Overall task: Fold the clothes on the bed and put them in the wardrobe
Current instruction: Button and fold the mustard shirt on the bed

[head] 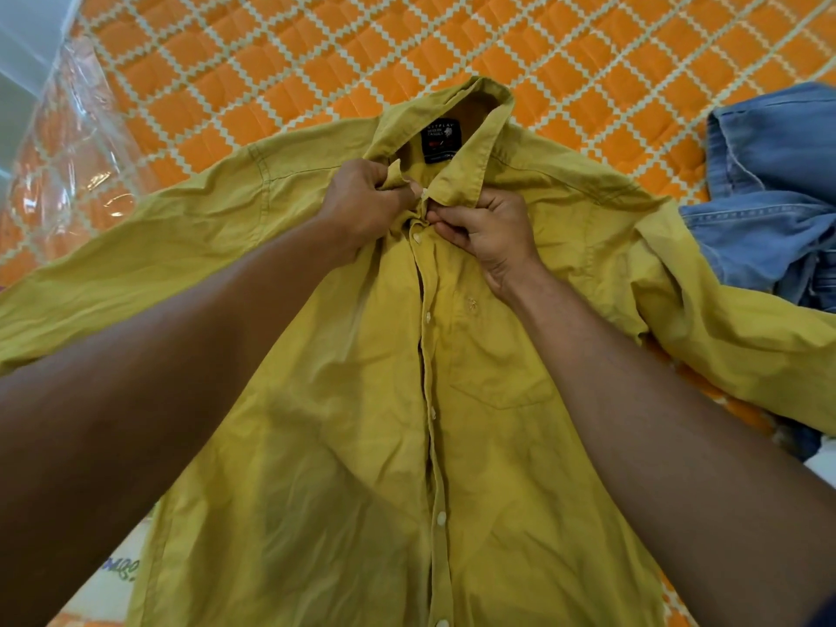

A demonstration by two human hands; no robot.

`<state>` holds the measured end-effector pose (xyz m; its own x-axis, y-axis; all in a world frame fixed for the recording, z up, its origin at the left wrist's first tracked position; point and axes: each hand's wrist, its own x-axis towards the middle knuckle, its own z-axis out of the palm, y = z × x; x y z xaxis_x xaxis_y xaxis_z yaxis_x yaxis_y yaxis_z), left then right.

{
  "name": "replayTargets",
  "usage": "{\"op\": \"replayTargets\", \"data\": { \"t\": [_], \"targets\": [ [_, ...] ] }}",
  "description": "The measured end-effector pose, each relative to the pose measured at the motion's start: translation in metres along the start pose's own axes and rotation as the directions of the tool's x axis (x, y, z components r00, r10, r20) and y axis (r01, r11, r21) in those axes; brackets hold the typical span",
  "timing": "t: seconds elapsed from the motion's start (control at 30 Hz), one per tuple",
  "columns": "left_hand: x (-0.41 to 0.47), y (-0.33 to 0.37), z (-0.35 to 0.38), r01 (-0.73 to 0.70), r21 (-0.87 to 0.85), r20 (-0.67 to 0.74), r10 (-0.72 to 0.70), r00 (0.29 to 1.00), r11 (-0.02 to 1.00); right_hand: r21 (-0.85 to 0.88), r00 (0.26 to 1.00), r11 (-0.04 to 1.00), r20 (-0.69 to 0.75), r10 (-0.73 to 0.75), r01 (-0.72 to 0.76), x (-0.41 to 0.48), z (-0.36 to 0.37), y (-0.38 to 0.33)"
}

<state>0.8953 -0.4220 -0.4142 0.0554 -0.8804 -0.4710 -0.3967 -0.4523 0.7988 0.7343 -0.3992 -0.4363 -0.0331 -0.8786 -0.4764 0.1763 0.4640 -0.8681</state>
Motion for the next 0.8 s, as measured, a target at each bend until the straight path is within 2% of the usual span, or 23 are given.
{"op": "replayTargets", "data": {
  "t": [0.27, 0.4, 0.57, 0.6, 0.7, 0.8],
  "targets": [
    [0.009, 0.01, -0.011, 0.055, 0.126, 0.106, -0.068, 0.992, 0.991, -0.131, 0.991, 0.987, -0.087, -0.1, 0.088, 0.005, 0.008, 0.008],
    [0.01, 0.016, -0.006, 0.037, 0.22, 0.119, -0.065, 0.991, 0.975, -0.137, 0.988, 0.982, -0.067, -0.14, 0.13, 0.004, 0.006, 0.012],
    [0.01, 0.014, -0.003, 0.06, 0.179, 0.088, -0.077, 0.993, 0.982, -0.157, 0.981, 0.972, -0.056, -0.184, 0.174, 0.005, 0.006, 0.013],
    [0.008, 0.012, -0.001, 0.03, 0.185, 0.052, -0.04, 0.998, 0.982, -0.168, 0.98, 0.969, -0.054, -0.194, 0.182, 0.006, 0.006, 0.014],
    [-0.002, 0.003, 0.005, -0.176, 0.261, -0.053, 0.196, 0.979, 0.949, -0.192, 0.976, 0.962, -0.055, -0.21, 0.196, 0.006, 0.006, 0.017],
    [-0.003, -0.007, 0.008, -0.299, 0.168, -0.161, 0.325, 0.932, 0.939, -0.202, 0.973, 0.956, -0.053, -0.225, 0.211, 0.006, 0.006, 0.017]
  ]
}}
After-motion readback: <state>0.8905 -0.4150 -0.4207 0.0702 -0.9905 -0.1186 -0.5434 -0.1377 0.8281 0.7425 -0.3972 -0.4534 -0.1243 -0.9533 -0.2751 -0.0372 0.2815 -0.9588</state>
